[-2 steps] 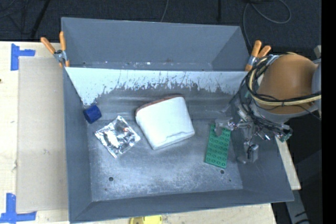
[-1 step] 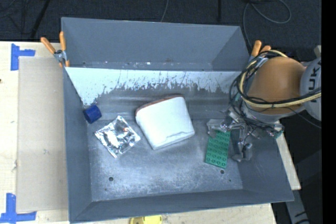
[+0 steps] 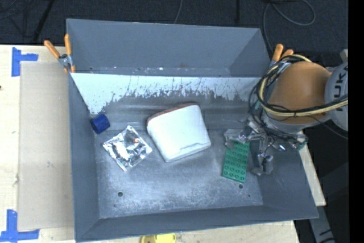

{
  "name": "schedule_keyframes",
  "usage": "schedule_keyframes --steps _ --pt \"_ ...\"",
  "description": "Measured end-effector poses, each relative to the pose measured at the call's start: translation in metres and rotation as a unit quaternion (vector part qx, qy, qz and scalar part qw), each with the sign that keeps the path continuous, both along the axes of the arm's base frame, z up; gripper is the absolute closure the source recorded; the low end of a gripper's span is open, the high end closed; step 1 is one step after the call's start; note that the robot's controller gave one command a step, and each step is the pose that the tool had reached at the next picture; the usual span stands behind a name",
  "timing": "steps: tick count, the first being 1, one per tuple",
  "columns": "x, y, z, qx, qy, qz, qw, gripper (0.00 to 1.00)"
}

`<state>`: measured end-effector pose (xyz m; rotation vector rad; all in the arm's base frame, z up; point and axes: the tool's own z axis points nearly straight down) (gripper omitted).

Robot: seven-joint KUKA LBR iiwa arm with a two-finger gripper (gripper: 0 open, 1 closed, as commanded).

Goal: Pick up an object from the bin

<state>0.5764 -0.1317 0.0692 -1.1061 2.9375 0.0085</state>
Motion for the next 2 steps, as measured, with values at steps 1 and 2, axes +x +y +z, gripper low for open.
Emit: schedule_keyframes --steps 1,2 --pt "0.002 0.003 0.002 0.002 -0.0017 0.001 1.0 1.0" --pt "0.002 0.003 0.019 -0.002 -0.001 0.0 1.0 1.0"
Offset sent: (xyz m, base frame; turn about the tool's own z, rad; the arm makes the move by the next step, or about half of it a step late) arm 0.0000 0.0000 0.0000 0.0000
